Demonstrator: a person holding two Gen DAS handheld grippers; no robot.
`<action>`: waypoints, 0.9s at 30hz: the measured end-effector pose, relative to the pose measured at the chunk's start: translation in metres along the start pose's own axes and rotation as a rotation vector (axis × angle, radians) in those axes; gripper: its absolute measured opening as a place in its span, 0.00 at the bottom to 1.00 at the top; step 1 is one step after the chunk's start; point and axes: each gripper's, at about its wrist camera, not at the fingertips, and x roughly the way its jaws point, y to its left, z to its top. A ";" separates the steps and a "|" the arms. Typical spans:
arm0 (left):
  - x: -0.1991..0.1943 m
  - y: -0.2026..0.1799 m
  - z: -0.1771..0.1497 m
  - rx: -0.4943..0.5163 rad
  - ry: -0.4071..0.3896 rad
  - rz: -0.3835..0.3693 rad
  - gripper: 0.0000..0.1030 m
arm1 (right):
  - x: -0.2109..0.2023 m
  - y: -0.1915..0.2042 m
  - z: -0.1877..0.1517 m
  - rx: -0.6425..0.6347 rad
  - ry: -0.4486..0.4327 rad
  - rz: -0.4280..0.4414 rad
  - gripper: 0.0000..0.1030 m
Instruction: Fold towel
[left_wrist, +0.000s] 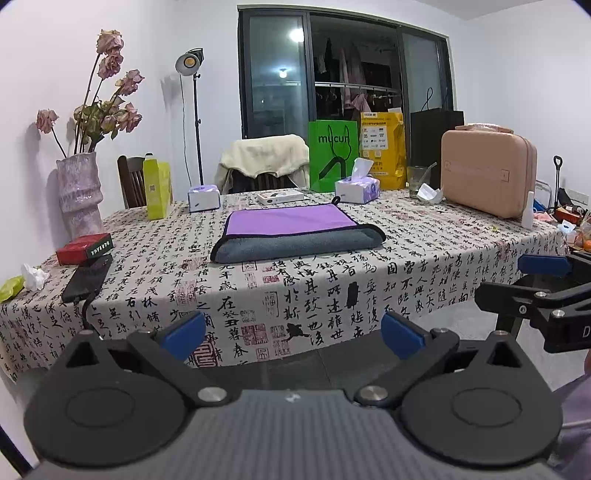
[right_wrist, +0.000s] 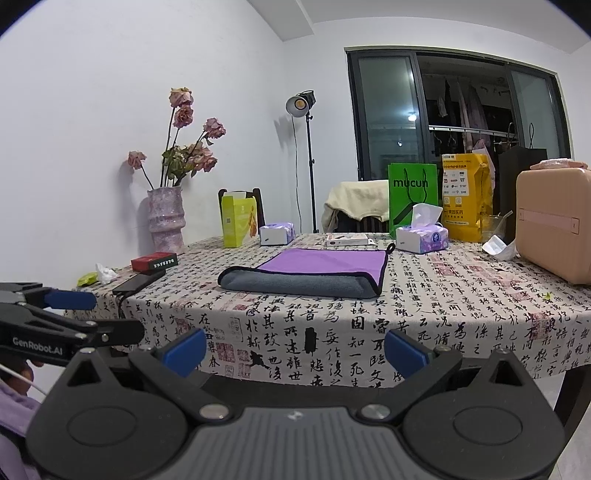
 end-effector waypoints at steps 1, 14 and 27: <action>0.001 0.000 0.000 0.001 -0.002 0.001 1.00 | 0.001 -0.001 -0.001 0.001 0.001 -0.002 1.00; 0.045 0.015 0.006 -0.027 0.040 0.043 1.00 | 0.031 -0.014 0.002 0.019 0.002 -0.039 1.00; 0.117 0.052 0.036 -0.016 -0.008 0.041 0.98 | 0.094 -0.044 0.017 0.074 0.059 -0.093 1.00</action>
